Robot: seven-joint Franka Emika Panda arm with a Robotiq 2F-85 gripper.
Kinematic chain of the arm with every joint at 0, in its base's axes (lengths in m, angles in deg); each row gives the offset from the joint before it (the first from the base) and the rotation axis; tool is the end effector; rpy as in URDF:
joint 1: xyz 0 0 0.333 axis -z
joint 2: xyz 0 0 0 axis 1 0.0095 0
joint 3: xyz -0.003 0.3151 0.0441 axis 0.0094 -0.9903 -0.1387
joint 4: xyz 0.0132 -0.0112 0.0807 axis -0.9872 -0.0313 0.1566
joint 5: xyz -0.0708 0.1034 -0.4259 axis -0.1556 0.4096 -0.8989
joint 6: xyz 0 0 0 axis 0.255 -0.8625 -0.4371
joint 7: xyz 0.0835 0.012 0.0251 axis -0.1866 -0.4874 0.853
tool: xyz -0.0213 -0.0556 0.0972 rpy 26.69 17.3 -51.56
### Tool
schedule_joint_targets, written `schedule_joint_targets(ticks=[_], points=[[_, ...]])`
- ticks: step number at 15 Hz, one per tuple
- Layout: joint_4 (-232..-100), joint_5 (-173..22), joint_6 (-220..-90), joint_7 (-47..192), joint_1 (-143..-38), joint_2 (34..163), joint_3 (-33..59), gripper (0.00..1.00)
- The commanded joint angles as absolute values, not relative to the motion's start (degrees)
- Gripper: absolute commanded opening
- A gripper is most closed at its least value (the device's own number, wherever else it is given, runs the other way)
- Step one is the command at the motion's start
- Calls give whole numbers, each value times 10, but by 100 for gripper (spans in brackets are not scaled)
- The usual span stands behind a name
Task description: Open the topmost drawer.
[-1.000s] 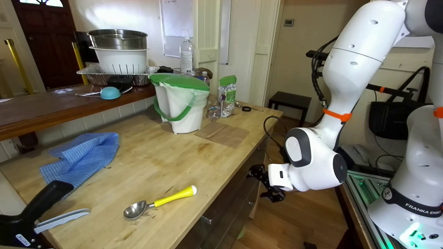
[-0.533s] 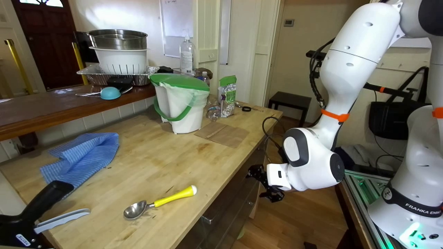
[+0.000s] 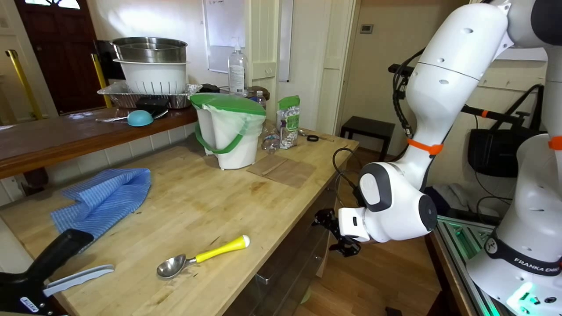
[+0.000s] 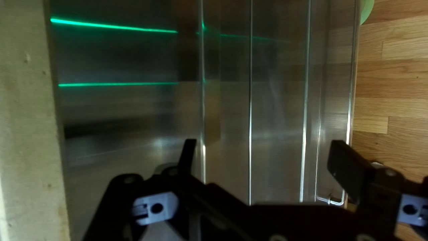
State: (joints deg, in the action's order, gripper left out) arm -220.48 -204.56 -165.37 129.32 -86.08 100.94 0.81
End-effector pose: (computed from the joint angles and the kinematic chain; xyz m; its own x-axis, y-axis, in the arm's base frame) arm 0.3975 0.0488 0.0659 0.3824 0.9154 -0.1260 0.7013 -0.1987 0.6847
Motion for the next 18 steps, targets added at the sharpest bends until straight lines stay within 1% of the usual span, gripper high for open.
schedule_joint_targets(ticks=[1,7,18], points=[[-2197,-2077,-1660,1320,-851,1016,-1,100],[-2181,-2152,-1667,1381,-835,1032,-7,100],[-2148,-2182,-1660,1393,-812,1079,-11,100]])
